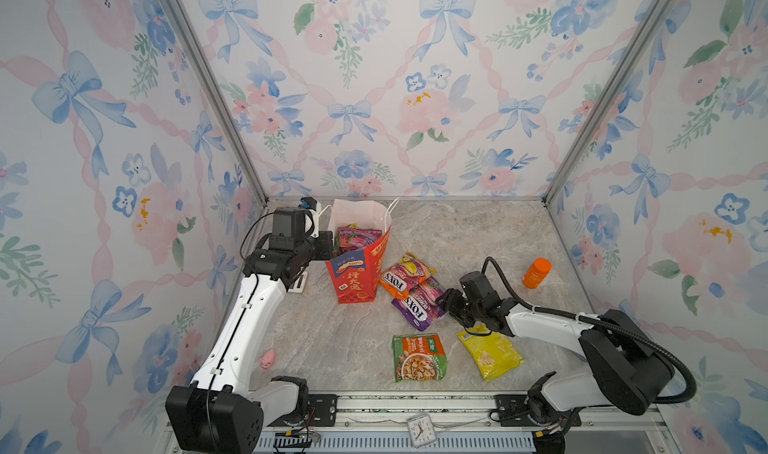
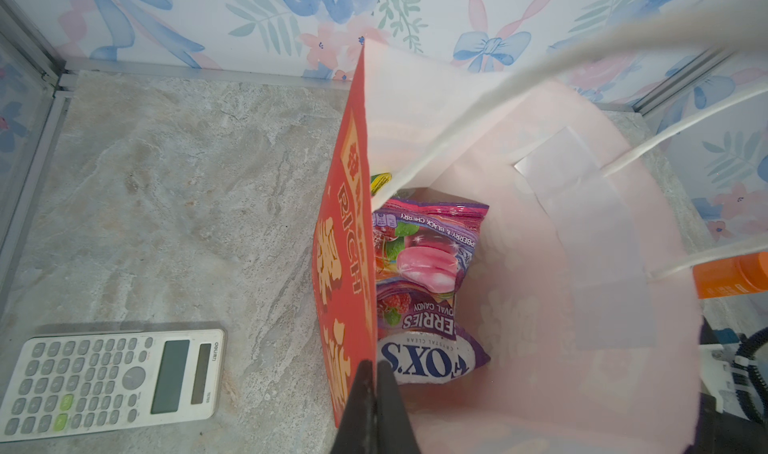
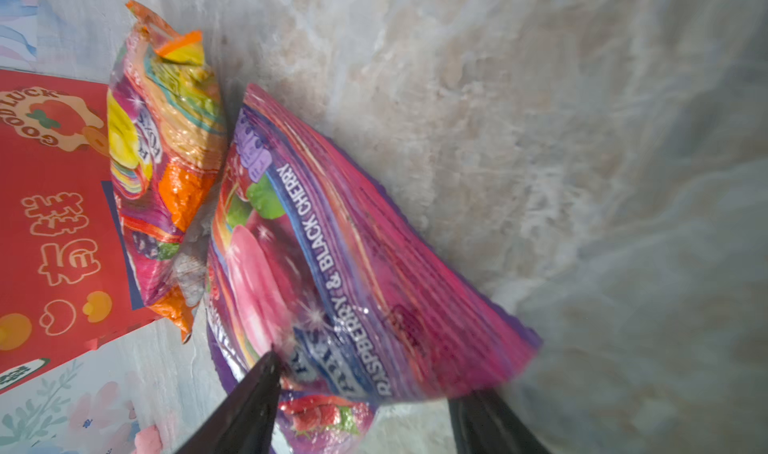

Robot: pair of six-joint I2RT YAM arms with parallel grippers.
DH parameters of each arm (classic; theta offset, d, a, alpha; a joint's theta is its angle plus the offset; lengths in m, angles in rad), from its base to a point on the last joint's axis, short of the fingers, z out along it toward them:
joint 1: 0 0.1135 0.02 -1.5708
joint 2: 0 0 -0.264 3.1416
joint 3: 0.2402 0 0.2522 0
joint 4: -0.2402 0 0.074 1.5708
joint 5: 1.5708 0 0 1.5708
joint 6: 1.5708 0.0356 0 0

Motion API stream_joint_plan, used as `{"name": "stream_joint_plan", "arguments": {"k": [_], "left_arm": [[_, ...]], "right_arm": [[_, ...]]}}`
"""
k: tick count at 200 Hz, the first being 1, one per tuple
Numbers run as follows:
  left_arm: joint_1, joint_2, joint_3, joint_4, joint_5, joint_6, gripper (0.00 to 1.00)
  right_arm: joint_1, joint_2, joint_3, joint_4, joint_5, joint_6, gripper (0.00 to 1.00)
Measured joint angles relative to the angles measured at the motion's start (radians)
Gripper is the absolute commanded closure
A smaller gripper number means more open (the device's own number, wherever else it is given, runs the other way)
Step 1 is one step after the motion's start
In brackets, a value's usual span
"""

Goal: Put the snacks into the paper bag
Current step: 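Close the right gripper on the purple packet's edge and drag it, then lift the purple packet with the right gripper and carry it over the bag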

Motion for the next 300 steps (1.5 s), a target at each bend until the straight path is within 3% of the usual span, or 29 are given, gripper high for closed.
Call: {"name": "stream_joint_plan", "arguments": {"k": [10,50,82,208,300], "left_arm": [[0.000,0.000,0.000,0.000,0.000,0.000,1.00],[0.000,0.000,0.000,0.000,0.000,0.000,1.00],[0.001,0.000,0.000,0.000,0.000,0.000,1.00],[0.006,-0.013,-0.008,-0.002,0.000,0.000,1.00],[0.006,-0.013,-0.008,-0.002,0.002,0.000,1.00]], "right_arm": [[-0.001,0.016,0.004,0.024,-0.002,0.007,0.42],[-0.013,0.082,0.020,0.068,-0.003,0.026,0.85],[-0.017,0.084,0.035,0.064,0.000,0.006,0.99],[-0.011,-0.197,0.181,-0.274,0.132,-0.209,1.00],[-0.003,-0.241,0.420,-0.478,0.170,-0.391,1.00]]}}
